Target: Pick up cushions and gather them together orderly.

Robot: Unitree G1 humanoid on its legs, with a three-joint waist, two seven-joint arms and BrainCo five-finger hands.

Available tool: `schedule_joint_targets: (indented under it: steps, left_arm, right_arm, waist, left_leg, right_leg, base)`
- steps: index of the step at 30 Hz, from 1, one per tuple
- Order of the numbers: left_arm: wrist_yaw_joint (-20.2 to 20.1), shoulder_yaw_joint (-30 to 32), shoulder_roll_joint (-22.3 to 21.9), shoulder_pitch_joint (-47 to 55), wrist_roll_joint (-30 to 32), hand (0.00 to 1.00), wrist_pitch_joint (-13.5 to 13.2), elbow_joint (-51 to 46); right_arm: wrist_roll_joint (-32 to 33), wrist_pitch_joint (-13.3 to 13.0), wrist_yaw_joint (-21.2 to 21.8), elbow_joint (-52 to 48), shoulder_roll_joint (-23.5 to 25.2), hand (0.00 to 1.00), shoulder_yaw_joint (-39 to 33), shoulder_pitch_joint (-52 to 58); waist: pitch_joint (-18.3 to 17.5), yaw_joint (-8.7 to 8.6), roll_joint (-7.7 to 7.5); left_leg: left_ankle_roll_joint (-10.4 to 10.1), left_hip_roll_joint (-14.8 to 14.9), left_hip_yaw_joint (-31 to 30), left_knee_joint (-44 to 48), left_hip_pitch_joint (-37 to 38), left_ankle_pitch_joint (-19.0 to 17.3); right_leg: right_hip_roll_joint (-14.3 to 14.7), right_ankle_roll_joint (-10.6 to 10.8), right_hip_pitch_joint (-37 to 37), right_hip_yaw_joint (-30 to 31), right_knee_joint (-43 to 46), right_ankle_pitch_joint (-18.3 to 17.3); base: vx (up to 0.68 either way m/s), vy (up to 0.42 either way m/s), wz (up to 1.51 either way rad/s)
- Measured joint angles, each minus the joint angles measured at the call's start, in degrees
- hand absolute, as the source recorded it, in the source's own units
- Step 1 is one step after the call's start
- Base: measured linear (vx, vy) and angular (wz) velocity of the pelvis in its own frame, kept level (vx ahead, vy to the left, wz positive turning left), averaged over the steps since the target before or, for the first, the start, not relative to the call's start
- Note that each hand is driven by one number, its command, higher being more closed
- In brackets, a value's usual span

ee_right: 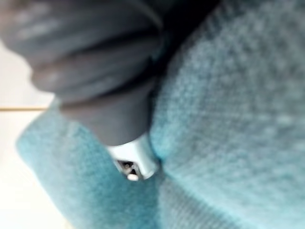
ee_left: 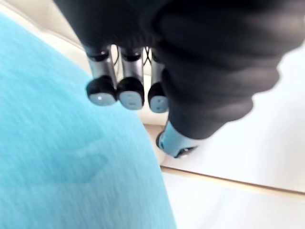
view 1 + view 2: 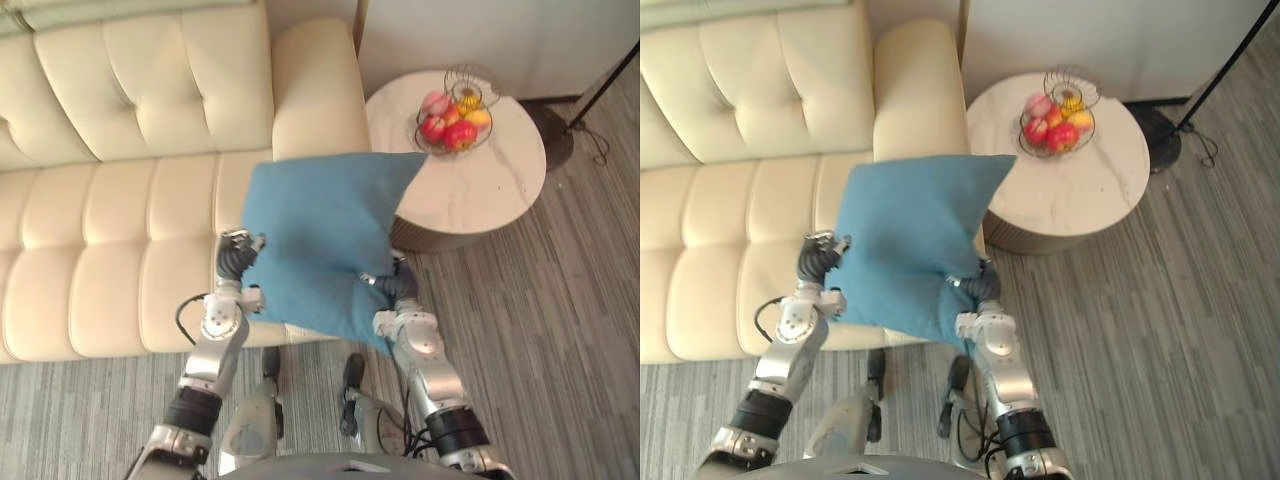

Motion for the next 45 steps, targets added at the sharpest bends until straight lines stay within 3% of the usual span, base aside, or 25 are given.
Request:
schedule_joint_targets:
  steps: [3, 6, 11, 12, 19, 28, 37, 45]
  left_arm:
    - [-0.16, 0.29, -0.59, 5.14, 2.73, 1.0, -0.9, -6.88]
    - [-0.07, 0.63, -0.96, 10.83, 3.05, 1.0, -1.91, -11.76]
    - [0.34, 0.83, -1.67, 14.46, 2.66, 1.0, -2.42, -12.01]
    - [0.34, 0.83, -1.95, 15.39, 2.67, 0.0, -2.42, -11.96]
    - [0.0, 4.39, -2.05, 17.55, 6.02, 0.0, -0.71, -5.04]
    - [-0.82, 12.02, -0.12, 17.37, 8.73, 0.0, 2.87, 10.0]
    - [-0.98, 13.79, 5.03, 9.25, 10.45, 0.0, 3.96, 20.5]
    - [-2.39, 10.98, 5.66, 4.61, 10.33, 0.0, 3.85, 22.08]
  right_arm:
    - [-1.81, 0.0, 0.74, -3.44, 1.05, 1.0, 1.98, 1.23]
    - [-3.46, 0.02, 0.77, -5.91, 1.05, 1.0, 3.98, 4.46]
    - [-6.26, 0.02, 0.79, -6.24, 1.03, 1.0, 5.73, 6.68]
    - [-7.22, 0.04, 0.78, -6.23, 1.02, 1.0, 5.79, 6.92]
    - [-9.98, 1.38, 0.93, -5.93, 0.94, 1.0, 2.88, 10.77]
    - [-10.96, 2.52, 1.94, -5.21, -0.18, 1.0, -4.72, 11.22]
    - [-8.16, 2.29, 3.07, -5.32, -0.19, 1.0, -6.34, 10.0]
    - [-8.14, 2.03, 3.06, -7.65, -0.22, 1.0, -6.8, 7.44]
  waist:
    - [-1.75, 0.06, 1.03]
    - [-4.37, 0.37, 1.03]
    - [-6.24, 0.32, 1.1]
    - [-6.77, 0.26, 1.11]
    - [-9.32, 0.21, 1.02]
    - [-9.63, 0.29, 0.25]
    - [-8.46, 0.29, -5.34]
    - [-5.69, -0.24, -6.43]
  left_leg:
    - [-0.08, 0.05, -0.81, -0.01, 2.16, -0.3]
    - [-0.03, 0.02, -0.84, 0.0, 2.91, -0.58]
    - [-0.02, 0.0, -1.2, -0.33, 4.12, -0.58]
    - [-0.01, 0.02, -1.22, -0.35, 4.14, -0.58]
    - [0.24, 0.09, -1.25, -0.43, 5.54, -0.41]
    - [-0.13, 0.59, -0.93, -0.46, 4.49, -0.45]
    - [-0.7, 1.93, -0.5, -0.4, -1.74, 1.03]
    - [-0.75, 2.09, 0.81, -0.28, -4.69, 0.69]
  right_leg:
    - [0.07, 0.13, 3.12, -1.27, -0.72, -0.22]
    - [0.08, 0.18, 4.09, -1.34, -1.09, -0.22]
    - [0.13, 0.34, 5.74, -1.58, -1.53, -0.07]
    - [0.17, 0.41, 5.87, -1.57, -1.72, -0.01]
    - [0.51, 0.52, 7.8, -1.5, -3.34, 0.83]
    - [1.24, 0.79, 7.82, -1.01, -5.59, 2.11]
    - [2.69, -0.62, 1.08, -0.21, -5.16, 3.54]
    - [2.67, -0.63, -2.75, 0.96, -3.96, 3.37]
  base:
    - [0.03, 0.019, 0.19]
    - [0.0, 0.009, 0.02]
    - [-0.02, 0.024, 0.04]
    - [0.0, 0.0, 0.0]
    - [0.0, 0.0, 0.0]
    - [-0.01, -0.002, -0.02]
    - [0.02, -0.011, -0.05]
    - [0.01, 0.016, -0.08]
